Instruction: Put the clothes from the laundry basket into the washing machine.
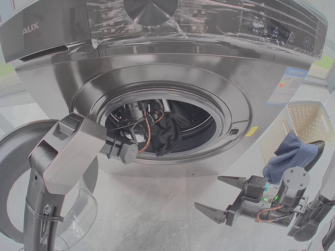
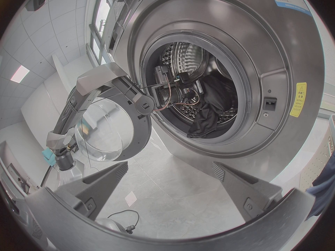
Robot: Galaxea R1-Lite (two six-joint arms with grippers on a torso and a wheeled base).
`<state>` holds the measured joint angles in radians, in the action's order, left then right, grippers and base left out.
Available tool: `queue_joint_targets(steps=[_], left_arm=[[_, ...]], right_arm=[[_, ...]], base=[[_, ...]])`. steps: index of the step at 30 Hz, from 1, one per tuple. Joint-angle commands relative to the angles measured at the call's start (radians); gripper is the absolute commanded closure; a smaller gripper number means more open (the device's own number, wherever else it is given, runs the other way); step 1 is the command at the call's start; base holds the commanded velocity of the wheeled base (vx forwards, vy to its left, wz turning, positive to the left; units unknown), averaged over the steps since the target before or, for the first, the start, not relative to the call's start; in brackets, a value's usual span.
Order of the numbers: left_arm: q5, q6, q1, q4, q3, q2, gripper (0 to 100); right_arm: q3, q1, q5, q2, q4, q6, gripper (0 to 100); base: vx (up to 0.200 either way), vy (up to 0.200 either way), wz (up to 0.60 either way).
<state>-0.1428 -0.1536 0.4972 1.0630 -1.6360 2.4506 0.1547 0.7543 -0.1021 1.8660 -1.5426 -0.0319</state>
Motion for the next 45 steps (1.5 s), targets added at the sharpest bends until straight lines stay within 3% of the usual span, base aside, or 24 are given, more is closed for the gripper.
queue_joint_targets(steps=[1, 10, 11, 16, 27, 35, 38, 45], left_arm=[[-0.001, -0.007, -0.003, -0.001, -0.004, 0.018, 0], [-0.001, -0.098, 0.020, -0.097, 0.180, -0.116, 0], [-0.001, -0.107, 0.020, -0.161, 0.209, -0.145, 0], [0.011, -0.107, 0.030, -0.239, 0.298, -0.171, 0], [0.014, -0.093, 0.043, -0.221, 0.321, -0.104, 0], [0.014, -0.098, 0.052, -0.153, 0.331, -0.130, 0], [0.015, -0.095, 0.072, -0.141, 0.383, -0.174, 0], [0.029, -0.084, 0.153, 0.008, 0.616, -0.286, 0]], right_arm=[[0.003, -0.001, -0.001, -0.001, -0.001, 0.000, 0], [0.005, -0.001, -0.002, -0.001, -0.001, 0.000, 0], [0.008, -0.001, -0.002, -0.001, -0.001, 0.000, 0], [0.011, 0.002, -0.001, 0.001, -0.001, 0.000, 0], [0.009, 0.000, -0.002, 0.005, -0.001, -0.002, 0], [0.005, -0.001, -0.002, 0.009, -0.001, -0.002, 0], [0.000, -0.003, -0.002, 0.009, -0.001, -0.002, 0], [-0.010, -0.003, -0.004, 0.002, -0.001, -0.002, 0]], base=[[0.000, 0.000, 0.00], [0.000, 0.000, 0.00], [0.000, 0.000, 0.00], [0.000, 0.000, 0.00], [0.000, 0.000, 0.00], [0.000, 0.000, 0.00], [0.000, 0.000, 0.00], [0.000, 0.000, 0.00]])
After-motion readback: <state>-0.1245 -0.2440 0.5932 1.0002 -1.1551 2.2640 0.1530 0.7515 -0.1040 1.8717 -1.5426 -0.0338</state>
